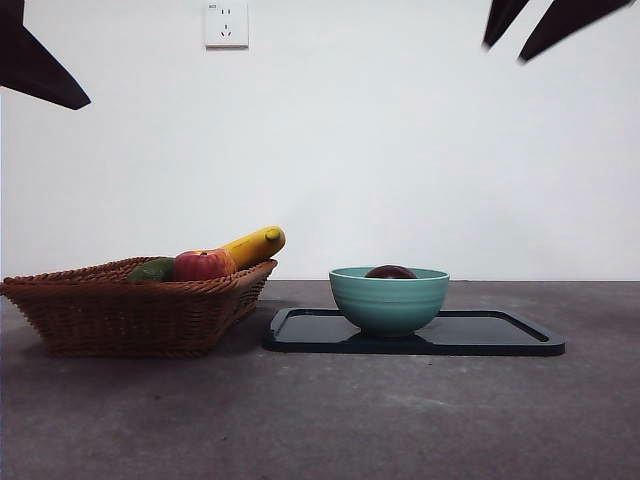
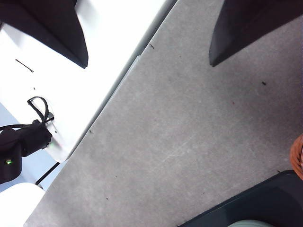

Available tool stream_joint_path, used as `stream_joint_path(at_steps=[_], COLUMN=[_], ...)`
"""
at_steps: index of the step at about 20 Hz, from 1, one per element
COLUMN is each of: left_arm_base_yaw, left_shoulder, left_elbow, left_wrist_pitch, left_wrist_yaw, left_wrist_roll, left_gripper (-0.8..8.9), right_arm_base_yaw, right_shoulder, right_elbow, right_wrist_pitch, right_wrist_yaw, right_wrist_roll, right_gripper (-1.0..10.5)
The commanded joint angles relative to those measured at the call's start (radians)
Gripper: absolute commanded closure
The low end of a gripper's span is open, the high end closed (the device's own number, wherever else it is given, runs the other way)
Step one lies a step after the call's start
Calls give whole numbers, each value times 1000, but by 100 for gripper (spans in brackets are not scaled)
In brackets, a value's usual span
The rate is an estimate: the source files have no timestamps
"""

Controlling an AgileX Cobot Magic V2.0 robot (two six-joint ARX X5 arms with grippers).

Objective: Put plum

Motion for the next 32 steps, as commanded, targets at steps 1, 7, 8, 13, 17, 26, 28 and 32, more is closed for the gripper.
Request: stream_joint_path(at_steps=[1, 7, 8, 13, 17, 26, 28, 32], left_arm_base_yaw=[-5, -5, -5, -5, -5, -5, -5, -5], left_shoulder=[5, 5, 5, 5, 5, 5, 5, 5], left_elbow=[10, 10, 10, 10, 10, 10, 10, 10], left_wrist_pitch=[5, 6, 6, 26, 35, 34, 34, 35], left_wrist_yaw=[3, 3, 3, 3, 3, 3, 3, 3], left_wrist_roll=[5, 5, 5, 5, 5, 3, 3, 3], left_gripper=[409, 409, 409, 409, 409, 409, 409, 410], right_arm_base_yaw=[6, 53, 64, 96, 99, 99, 99, 99], right_shoulder=[-73, -329, -368, -528, -583, -584, -584, -584], right_elbow=[-11, -266, -310, -486, -526, -526, -526, -526], right_wrist_pitch=[-46, -52, -52, -44, -33, -30, -30, -30], right_wrist_yaw=[-5, -30, -31, -132, -208, -210, -210, -210], right_wrist_roll=[-16, -16, -16, -14, -16, -15, -15, -15], right_gripper=[736, 736, 736, 736, 736, 736, 736, 736])
